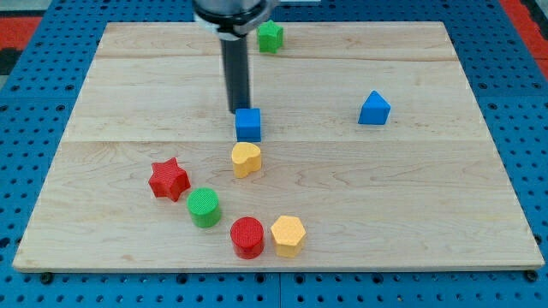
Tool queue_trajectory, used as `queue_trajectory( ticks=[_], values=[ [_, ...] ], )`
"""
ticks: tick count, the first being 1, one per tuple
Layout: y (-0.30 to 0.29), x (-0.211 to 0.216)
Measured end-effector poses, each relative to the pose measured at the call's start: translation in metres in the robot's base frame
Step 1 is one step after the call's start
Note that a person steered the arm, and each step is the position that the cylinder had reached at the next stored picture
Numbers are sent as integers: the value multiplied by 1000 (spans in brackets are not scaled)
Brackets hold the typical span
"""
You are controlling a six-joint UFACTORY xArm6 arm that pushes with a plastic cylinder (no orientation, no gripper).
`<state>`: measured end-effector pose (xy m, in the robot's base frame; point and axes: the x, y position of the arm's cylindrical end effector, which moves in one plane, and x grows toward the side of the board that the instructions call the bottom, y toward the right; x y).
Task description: Push the blue cube into the blue triangle
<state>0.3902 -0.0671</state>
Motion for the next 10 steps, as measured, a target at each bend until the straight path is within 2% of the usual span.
queue_trajectory(
  ticks=[1, 2, 3, 4, 5, 8, 10],
  values=[
    [-20, 27],
    [4, 46],
    [58, 28],
    [80, -3],
    [61, -15],
    [114, -24],
    [145, -66]
  ],
)
